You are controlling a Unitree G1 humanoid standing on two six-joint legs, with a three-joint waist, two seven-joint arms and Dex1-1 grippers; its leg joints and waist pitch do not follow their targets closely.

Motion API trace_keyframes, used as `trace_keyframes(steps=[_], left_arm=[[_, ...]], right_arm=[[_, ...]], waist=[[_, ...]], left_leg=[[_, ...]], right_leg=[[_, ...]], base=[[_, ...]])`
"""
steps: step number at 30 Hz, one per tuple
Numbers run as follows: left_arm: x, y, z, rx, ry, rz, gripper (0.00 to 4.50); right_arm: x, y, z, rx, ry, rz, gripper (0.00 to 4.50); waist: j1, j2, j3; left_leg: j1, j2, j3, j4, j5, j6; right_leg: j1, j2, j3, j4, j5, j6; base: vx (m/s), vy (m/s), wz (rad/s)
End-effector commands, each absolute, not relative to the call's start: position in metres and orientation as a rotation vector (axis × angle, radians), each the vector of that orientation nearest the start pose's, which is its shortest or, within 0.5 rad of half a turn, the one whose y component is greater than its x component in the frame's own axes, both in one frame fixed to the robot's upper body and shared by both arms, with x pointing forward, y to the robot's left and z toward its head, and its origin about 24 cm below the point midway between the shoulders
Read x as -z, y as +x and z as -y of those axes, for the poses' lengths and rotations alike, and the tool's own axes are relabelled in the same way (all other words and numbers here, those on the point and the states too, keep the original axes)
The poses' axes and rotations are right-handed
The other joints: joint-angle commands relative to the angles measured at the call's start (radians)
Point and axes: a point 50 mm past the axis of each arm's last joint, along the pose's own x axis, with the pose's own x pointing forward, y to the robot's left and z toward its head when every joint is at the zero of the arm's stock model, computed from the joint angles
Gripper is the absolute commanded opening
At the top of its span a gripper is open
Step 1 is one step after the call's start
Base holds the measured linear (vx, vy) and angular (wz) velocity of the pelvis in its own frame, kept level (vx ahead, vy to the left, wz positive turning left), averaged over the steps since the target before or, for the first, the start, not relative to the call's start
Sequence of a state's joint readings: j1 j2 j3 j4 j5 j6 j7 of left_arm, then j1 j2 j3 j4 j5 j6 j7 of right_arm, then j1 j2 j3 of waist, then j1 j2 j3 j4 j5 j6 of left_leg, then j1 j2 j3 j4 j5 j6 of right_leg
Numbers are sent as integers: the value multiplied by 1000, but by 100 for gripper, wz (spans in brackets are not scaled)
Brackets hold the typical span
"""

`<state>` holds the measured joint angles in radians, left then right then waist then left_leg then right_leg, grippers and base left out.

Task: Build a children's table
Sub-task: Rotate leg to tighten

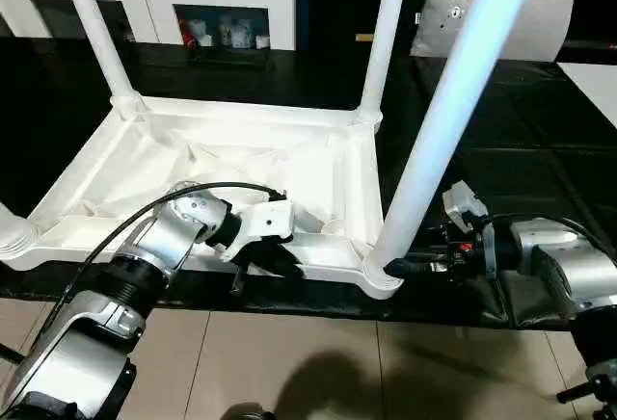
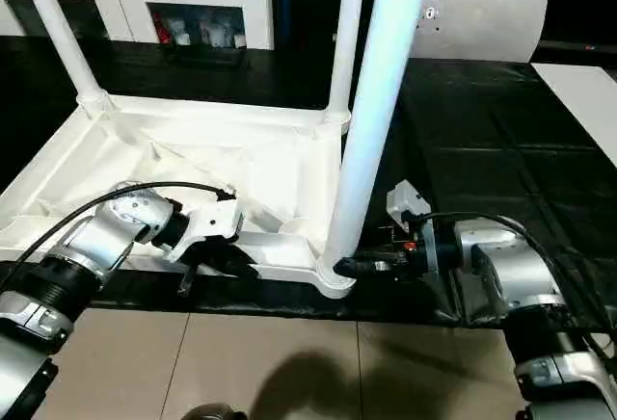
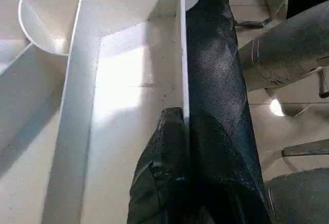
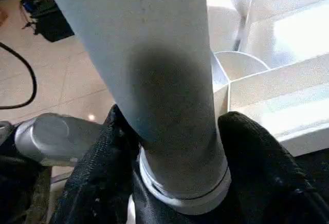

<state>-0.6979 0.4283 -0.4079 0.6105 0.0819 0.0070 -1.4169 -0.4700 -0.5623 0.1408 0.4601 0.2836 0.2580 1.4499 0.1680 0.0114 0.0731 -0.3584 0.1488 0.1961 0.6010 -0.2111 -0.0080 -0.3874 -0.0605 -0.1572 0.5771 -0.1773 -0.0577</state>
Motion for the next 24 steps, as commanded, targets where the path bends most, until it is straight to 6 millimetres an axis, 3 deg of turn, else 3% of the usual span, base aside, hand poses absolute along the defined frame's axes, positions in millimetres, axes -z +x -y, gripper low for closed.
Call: trace_keyframes(steps=[1,10,14,16,18,19,24], left_arm=[[-66,312,-123,1660,648,-520,0],[-65,313,-119,1624,543,-500,0],[-67,318,-111,1508,440,-483,0],[-67,320,-106,1464,419,-481,0],[-68,321,-100,1419,397,-474,0],[-69,322,-95,1395,385,-472,0],[-72,328,-80,1266,325,-460,0]], right_arm=[[-71,293,202,-1391,-59,-436,215],[-54,286,204,-1405,9,-438,197],[-47,293,190,-1237,2,-401,196],[-46,301,181,-1139,1,-388,196],[-43,310,172,-1042,29,-371,194],[-41,315,166,-990,48,-364,193],[-44,330,140,-846,66,-339,191]], waist=[[-3,-15,-79],[-2,-14,-82],[-9,-14,-74],[-24,-16,-64],[-35,-17,-60],[-49,-17,-60],[-77,-15,-56]], left_leg=[[9,114,-49,-61,-52,101],[10,117,-50,-60,-51,99],[13,117,-51,-65,-77,83],[18,111,-53,-71,-129,54],[19,105,-53,-72,-153,45],[19,102,-55,-71,-157,34],[17,102,-58,-72,-158,42]], right_leg=[[56,-145,91,-66,-246,-110],[57,-144,90,-63,-242,-115],[54,-145,90,-73,-296,-112],[54,-147,86,-92,-408,-85],[55,-147,84,-101,-457,-70],[55,-149,83,-105,-479,-61],[54,-143,83,-107,-467,-64]], base=[[0,0,0],[0,0,0],[0,0,0],[0,0,0],[0,0,0],[0,0,0],[0,0,0]])
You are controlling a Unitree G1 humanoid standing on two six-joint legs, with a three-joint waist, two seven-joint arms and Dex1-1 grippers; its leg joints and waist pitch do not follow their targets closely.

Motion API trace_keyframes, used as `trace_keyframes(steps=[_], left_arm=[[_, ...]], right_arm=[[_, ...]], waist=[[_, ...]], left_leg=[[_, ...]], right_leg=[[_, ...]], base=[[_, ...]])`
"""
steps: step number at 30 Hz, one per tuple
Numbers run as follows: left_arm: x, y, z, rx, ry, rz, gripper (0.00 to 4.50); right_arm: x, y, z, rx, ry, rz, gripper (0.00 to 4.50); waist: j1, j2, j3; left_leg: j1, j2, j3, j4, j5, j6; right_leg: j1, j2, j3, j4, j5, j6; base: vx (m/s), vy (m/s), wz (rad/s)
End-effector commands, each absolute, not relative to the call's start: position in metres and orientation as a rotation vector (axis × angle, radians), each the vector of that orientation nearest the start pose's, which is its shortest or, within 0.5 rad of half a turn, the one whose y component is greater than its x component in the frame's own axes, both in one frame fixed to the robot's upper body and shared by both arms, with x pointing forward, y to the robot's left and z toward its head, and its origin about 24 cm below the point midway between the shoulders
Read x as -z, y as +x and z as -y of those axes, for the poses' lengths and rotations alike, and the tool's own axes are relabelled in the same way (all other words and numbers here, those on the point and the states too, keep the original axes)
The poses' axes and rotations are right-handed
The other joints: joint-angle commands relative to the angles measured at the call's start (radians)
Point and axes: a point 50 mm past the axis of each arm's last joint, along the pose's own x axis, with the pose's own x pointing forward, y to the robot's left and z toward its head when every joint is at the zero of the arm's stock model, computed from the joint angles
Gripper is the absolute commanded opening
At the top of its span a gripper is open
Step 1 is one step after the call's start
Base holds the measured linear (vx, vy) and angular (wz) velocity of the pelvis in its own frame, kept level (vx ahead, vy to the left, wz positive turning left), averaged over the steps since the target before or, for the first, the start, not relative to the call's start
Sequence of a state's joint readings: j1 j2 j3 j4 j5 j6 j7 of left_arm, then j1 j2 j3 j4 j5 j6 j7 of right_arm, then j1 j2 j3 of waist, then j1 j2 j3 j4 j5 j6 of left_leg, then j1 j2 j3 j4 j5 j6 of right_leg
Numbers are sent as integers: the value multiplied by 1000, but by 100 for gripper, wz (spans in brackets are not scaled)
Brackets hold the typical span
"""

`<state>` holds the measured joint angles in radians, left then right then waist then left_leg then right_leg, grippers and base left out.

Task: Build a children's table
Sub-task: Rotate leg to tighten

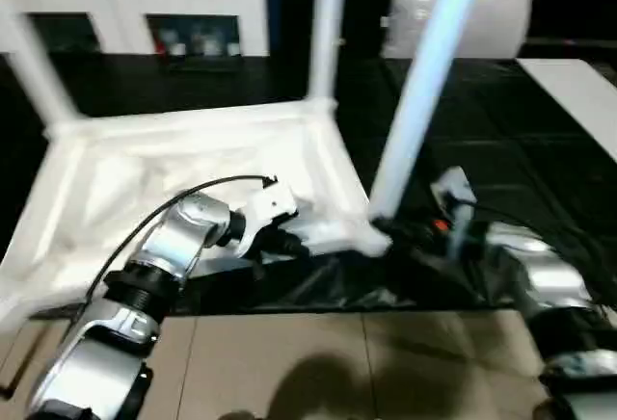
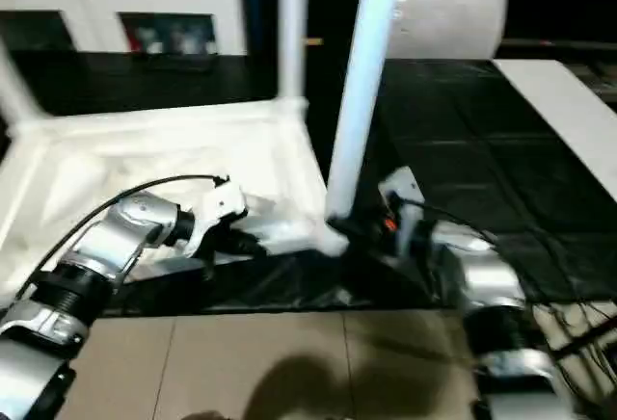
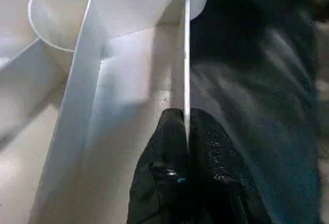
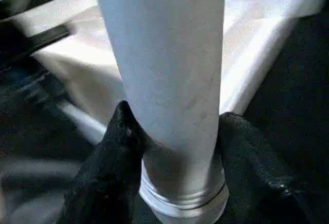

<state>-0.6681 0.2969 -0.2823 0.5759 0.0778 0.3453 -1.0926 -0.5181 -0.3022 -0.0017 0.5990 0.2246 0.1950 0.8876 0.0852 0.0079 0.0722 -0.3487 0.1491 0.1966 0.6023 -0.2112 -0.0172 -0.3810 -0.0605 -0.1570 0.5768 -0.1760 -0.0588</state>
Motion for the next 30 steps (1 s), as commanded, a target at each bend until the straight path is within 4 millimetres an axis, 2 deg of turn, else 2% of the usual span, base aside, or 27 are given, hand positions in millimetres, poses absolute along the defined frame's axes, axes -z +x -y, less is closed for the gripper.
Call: trace_keyframes(steps=[1,3,4,5,7,8,11,13,14,17,18,19,21,22,23,24,27,29,30], left_arm=[[-73,330,-76,1224,306,-458,0],[-74,333,-73,1181,288,-454,0],[-75,335,-69,1134,269,-447,0],[-77,337,-64,1075,245,-440,0],[-77,339,-61,1036,228,-434,0],[-79,339,-55,1006,190,-417,0],[-80,338,-50,1001,172,-405,0],[-80,336,-49,1018,231,-393,0],[-79,335,-49,1030,251,-392,0],[-77,334,-55,1050,295,-394,0],[-76,334,-57,1047,304,-396,0],[-76,334,-60,1056,320,-393,0],[-74,335,-69,1069,349,-390,0],[-74,335,-70,1072,353,-390,0],[-73,336,-75,1083,364,-393,0],[-73,336,-77,1087,371,-396,0],[-71,335,-89,1138,425,-404,0],[-72,333,-92,1177,444,-396,0],[-72,329,-96,1247,459,-394,0]], right_arm=[[-51,334,135,-803,75,-327,191],[-57,336,131,-766,82,-312,191],[-62,340,127,-710,99,-294,191],[-66,343,123,-636,111,-275,191],[-66,346,121,-588,106,-264,190],[-64,346,119,-534,91,-255,190],[-62,344,118,-517,96,-237,190],[-63,339,121,-542,128,-216,260],[-64,337,125,-552,130,-210,260],[-70,333,140,-577,128,-189,282],[-71,333,143,-579,122,-181,295],[-74,331,149,-610,113,-174,305],[-79,325,162,-685,89,-164,325],[-80,325,164,-695,85,-163,335],[-83,322,171,-735,64,-164,342],[-83,320,175,-748,52,-166,350],[-89,312,194,-836,-51,-173,369],[-90,311,198,-851,-85,-172,393],[-92,311,205,-868,-149,-178,402]], waist=[[4,-10,-56],[4,-7,-58],[4,-8,-58],[4,-5,-61],[7,-9,-66],[7,-15,-66],[10,-14,-64],[14,-11,-67],[16,-6,-68],[24,-3,-76],[25,-6,-77],[28,-3,-71],[29,-4,-68],[31,-7,-67],[29,-3,-66],[28,-4,-67],[34,-4,-67],[36,-3,-68],[38,-2,-70]], left_leg=[[9,105,-59,-75,-151,52],[8,103,-58,-74,-142,57],[7,107,-57,-75,-123,62],[7,110,-57,-74,-105,59],[4,110,-57,-73,-72,65],[0,105,-52,-71,-53,77],[-4,98,-49,-70,-27,113],[-5,102,-52,-69,-2,135],[-6,104,-54,-68,8,142],[-6,109,-57,-62,46,171],[-8,109,-55,-60,52,178],[-12,106,-54,-61,39,190],[-13,101,-52,-60,5,187],[-16,98,-51,-61,-15,181],[-18,96,-54,-62,-20,179],[-16,98,-53,-62,-24,176],[-13,99,-53,-60,-20,174],[-12,103,-54,-61,-17,171],[-10,104,-54,-60,-21,169]], right_leg=[[46,-142,86,-103,-446,-73],[47,-143,88,-99,-413,-82],[45,-142,94,-93,-371,-95],[45,-142,95,-85,-324,-111],[48,-145,96,-74,-261,-131],[49,-144,98,-69,-219,-144],[53,-144,97,-70,-197,-137],[52,-139,95,-64,-173,-125],[53,-140,95,-63,-157,-124],[50,-141,95,-50,-78,-136],[50,-139,95,-46,-60,-138],[48,-140,93,-51,-67,-139],[50,-139,91,-60,-113,-124],[56,-138,90,-65,-153,-103],[54,-136,87,-71,-186,-88],[54,-135,87,-72,-194,-82],[51,-132,88,-72,-199,-78],[48,-132,88,-67,-193,-82],[47,-134,87,-67,-191,-87]], base=[[0,0,0],[0,0,0],[0,0,0],[0,0,0],[0,0,0],[0,0,0],[0,0,0],[0,0,0],[0,0,0],[0,0,0],[0,0,0],[0,0,0],[0,0,0],[0,0,0],[0,0,0],[0,0,0],[0,0,0],[0,0,0],[0,0,0]])
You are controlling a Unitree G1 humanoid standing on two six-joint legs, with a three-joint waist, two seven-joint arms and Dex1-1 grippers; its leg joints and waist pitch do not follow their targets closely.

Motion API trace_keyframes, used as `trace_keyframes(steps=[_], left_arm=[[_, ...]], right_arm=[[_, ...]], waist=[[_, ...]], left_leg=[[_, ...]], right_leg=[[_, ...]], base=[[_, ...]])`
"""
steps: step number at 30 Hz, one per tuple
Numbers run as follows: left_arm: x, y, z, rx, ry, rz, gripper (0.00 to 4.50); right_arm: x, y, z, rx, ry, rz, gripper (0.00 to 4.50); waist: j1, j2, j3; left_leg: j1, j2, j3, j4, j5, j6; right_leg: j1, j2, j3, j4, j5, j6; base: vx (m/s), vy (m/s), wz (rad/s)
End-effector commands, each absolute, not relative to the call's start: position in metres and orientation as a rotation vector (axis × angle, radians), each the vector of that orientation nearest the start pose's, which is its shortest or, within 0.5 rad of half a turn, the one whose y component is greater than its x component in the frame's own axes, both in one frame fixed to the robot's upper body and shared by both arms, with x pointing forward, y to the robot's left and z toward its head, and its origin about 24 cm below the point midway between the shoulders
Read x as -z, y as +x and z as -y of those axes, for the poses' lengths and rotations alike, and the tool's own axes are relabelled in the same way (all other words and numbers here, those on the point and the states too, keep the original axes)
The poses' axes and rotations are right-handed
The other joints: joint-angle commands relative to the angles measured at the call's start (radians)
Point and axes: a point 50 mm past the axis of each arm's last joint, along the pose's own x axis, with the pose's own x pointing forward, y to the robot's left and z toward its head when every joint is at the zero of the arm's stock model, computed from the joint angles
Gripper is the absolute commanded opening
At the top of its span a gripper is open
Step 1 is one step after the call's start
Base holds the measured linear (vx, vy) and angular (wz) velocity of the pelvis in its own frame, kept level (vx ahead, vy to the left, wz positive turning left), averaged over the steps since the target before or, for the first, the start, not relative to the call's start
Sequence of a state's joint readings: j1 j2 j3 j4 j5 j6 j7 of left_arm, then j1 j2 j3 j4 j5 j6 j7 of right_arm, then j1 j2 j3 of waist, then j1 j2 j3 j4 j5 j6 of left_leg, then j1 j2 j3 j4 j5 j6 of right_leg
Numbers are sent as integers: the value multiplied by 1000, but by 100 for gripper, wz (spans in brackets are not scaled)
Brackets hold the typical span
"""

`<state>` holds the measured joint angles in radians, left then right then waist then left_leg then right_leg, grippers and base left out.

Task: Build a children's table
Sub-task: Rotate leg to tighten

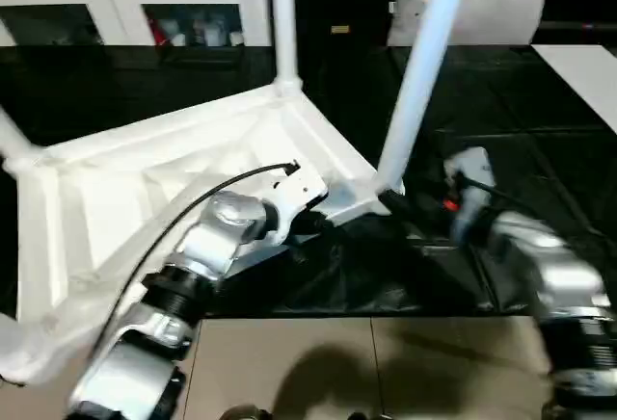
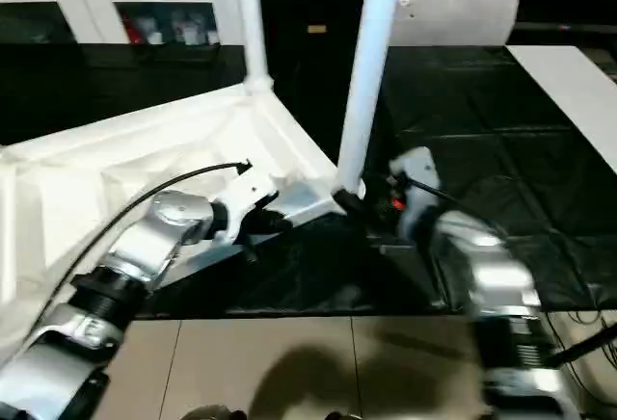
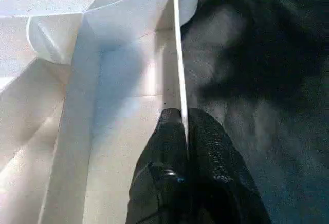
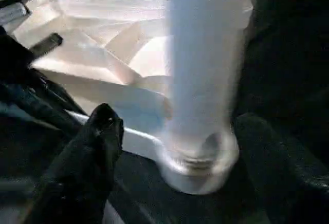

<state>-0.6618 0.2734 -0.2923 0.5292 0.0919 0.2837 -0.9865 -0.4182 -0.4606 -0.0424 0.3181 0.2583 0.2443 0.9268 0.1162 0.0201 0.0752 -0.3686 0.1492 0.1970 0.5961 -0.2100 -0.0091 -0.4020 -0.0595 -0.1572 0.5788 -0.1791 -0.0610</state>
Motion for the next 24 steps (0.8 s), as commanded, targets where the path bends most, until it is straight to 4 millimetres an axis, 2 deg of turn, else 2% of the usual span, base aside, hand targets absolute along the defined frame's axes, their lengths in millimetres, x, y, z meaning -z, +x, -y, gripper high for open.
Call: trace_keyframes(steps=[1,5,7,11,14,20,24], left_arm=[[-72,328,-98,1283,478,-394,0],[-71,322,-108,1410,546,-414,0],[-71,319,-112,1467,571,-418,0],[-72,316,-116,1545,604,-431,0],[-72,314,-119,1586,631,-443,0],[-72,314,-120,1616,640,-443,0],[-72,315,-120,1622,630,-439,0]], right_arm=[[-93,310,207,-897,-171,-185,413],[-95,304,206,-1062,-193,-220,413],[-95,300,204,-1149,-165,-245,387],[-91,294,201,-1288,-154,-304,355],[-84,288,200,-1361,-156,-354,326],[-79,289,200,-1406,-121,-383,281],[-75,289,201,-1437,-100,-406,245]], waist=[[5,-15,-73],[16,-14,-73],[29,-14,-76],[40,-11,-76],[48,-17,-76],[50,-17,-74],[49,-17,-75]], left_leg=[[9,104,-54,-54,-20,159],[9,108,-52,-52,-23,169],[11,111,-52,-50,-18,172],[14,120,-55,-51,-13,167],[13,116,-52,-51,-22,158],[12,114,-52,-53,-50,129],[13,112,-50,-52,-48,128]], right_leg=[[67,-135,88,-67,-183,-89],[66,-135,88,-63,-165,-108],[66,-136,89,-60,-162,-109],[62,-138,89,-56,-158,-116],[62,-140,90,-58,-177,-112],[64,-143,90,-65,-232,-104],[64,-140,89,-67,-242,-101]], base=[[0,0,0],[0,0,0],[0,0,0],[0,0,0],[0,0,0],[0,0,0],[0,0,0]])
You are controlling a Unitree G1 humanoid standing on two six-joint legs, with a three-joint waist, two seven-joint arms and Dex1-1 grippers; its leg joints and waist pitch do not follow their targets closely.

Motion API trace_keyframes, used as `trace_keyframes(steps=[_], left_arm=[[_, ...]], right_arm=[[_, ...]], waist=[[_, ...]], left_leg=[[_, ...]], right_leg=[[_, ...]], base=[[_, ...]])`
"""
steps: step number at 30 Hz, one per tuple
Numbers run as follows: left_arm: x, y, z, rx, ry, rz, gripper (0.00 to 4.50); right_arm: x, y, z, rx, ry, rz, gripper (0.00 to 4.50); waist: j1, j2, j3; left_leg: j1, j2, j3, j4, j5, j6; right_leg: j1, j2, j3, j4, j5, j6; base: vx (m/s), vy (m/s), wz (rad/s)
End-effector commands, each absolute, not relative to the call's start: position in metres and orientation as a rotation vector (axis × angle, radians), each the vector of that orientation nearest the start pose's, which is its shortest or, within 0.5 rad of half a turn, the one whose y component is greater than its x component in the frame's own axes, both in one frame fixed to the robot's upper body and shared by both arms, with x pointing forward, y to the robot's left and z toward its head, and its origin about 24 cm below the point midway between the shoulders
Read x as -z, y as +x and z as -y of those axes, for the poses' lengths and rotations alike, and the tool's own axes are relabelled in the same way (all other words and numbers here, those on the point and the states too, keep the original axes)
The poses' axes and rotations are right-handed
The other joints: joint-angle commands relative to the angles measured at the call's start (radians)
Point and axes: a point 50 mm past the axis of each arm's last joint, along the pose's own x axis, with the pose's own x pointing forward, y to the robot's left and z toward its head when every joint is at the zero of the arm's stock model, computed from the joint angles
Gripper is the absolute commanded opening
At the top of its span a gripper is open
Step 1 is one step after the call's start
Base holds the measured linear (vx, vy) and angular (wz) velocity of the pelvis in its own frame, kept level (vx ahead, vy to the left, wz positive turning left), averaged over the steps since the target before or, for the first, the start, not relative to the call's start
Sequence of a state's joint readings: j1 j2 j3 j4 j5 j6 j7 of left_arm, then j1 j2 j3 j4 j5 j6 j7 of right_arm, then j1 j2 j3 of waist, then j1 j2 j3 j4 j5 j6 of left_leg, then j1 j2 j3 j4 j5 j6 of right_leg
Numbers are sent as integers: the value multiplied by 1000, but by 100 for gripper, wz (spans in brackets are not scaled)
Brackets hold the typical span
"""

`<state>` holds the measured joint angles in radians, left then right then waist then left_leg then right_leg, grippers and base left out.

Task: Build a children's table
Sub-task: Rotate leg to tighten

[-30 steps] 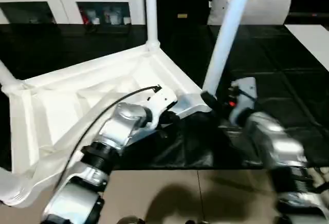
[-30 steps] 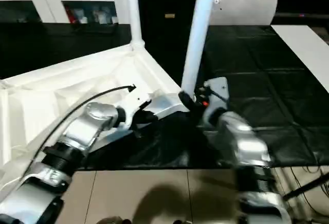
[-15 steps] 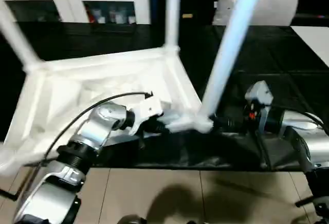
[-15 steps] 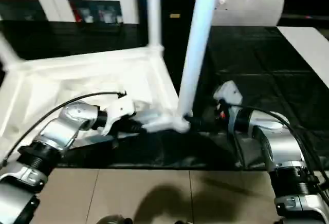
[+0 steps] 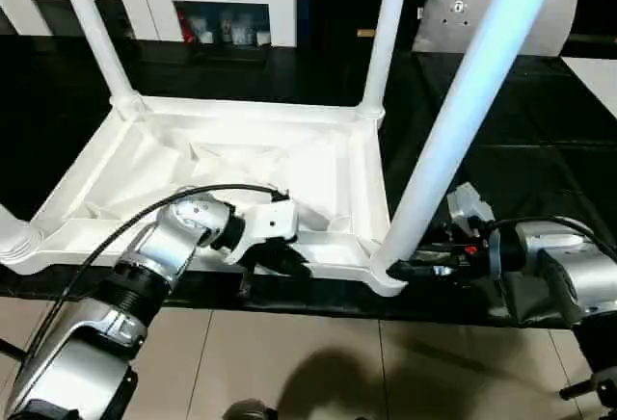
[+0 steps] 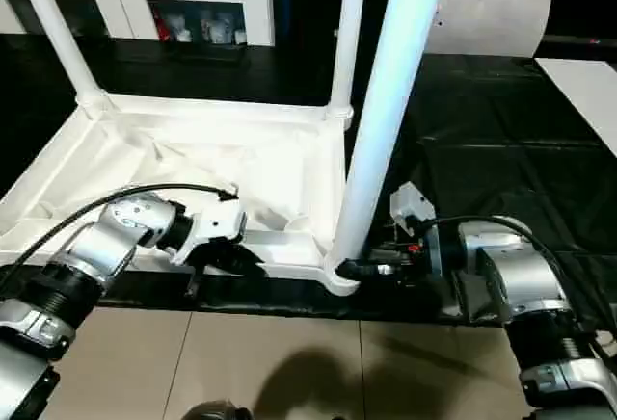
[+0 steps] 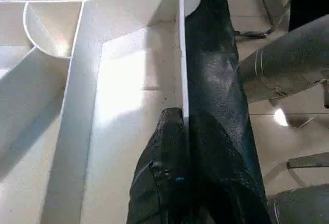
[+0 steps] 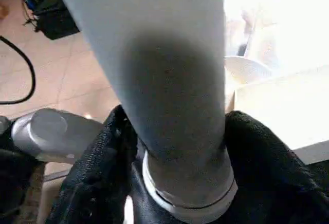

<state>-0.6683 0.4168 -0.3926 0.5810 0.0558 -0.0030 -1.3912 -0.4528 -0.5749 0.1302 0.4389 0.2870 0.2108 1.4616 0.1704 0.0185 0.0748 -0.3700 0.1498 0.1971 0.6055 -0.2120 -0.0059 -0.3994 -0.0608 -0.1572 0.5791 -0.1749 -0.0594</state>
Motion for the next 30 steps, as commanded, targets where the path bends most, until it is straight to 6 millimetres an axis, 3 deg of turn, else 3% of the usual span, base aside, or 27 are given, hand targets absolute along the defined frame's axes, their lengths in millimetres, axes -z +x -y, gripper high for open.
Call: trace_keyframes(steps=[1,9,12,14,15,17,18,19,20,22,26,29,30], left_arm=[[-72,315,-120,1623,625,-438,0],[-71,315,-117,1595,543,-430,0],[-73,320,-111,1515,467,-432,0],[-74,321,-108,1476,433,-434,0],[-75,324,-104,1427,406,-435,0],[-75,325,-99,1392,386,-442,0],[-75,325,-96,1371,378,-442,0],[-75,327,-92,1340,365,-440,0],[-76,329,-87,1297,340,-438,0],[-77,338,-75,1146,262,-425,0],[-80,345,-62,1004,229,-399,0],[-81,346,-58,988,233,-382,0],[-81,345,-58,984,232,-381,0]], right_arm=[[-74,288,201,-1441,-96,-411,238],[-66,281,196,-1466,12,-388,204],[-63,284,185,-1356,16,-365,204],[-62,290,178,-1270,-9,-342,203],[-61,300,168,-1143,-12,-331,203],[-61,309,160,-1041,-12,-327,201],[-61,314,155,-979,3,-327,199],[-62,320,150,-918,23,-330,198],[-63,325,143,-848,36,-332,198],[-64,336,129,-686,60,-323,198],[-67,344,118,-583,85,-285,198],[-70,346,117,-569,67,-253,198],[-71,346,117,-563,74,-251,232]], waist=[[-5,-16,-74],[-3,-16,-76],[-3,-18,-75],[-9,-16,-72],[-11,-15,-70],[-32,-18,-67],[-37,-20,-67],[-55,-16,-65],[-55,-16,-65],[-71,-17,-67],[-73,-18,-73],[-66,-21,-81],[-65,-21,-82]], left_leg=[[14,112,-51,-62,-44,126],[13,115,-51,-59,-20,142],[14,117,-53,-61,-15,141],[15,119,-54,-65,-34,118],[18,112,-53,-67,-62,97],[15,106,-57,-73,-88,59],[14,107,-57,-73,-91,54],[17,105,-59,-74,-105,43],[17,105,-59,-74,-105,43],[17,102,-56,-72,-95,38],[16,98,-52,-68,-56,62],[11,98,-50,-63,12,112],[9,98,-50,-62,23,122]], right_leg=[[61,-138,89,-67,-243,-103],[61,-141,90,-60,-205,-116],[60,-140,90,-61,-206,-114],[59,-141,89,-67,-246,-111],[59,-144,88,-77,-299,-102],[66,-145,84,-87,-367,-81],[66,-145,85,-87,-373,-77],[62,-144,85,-91,-384,-80],[62,-144,85,-91,-384,-80],[63,-143,87,-92,-369,-85],[64,-141,91,-85,-295,-102],[66,-137,93,-63,-166,-115],[67,-137,93,-60,-148,-118]], base=[[0,0,0],[0,0,0],[0,0,0],[0,0,0],[0,0,0],[0,0,0],[0,0,0],[0,0,0],[0,0,0],[0,0,0],[0,0,0],[0,0,0],[0,0,0]])
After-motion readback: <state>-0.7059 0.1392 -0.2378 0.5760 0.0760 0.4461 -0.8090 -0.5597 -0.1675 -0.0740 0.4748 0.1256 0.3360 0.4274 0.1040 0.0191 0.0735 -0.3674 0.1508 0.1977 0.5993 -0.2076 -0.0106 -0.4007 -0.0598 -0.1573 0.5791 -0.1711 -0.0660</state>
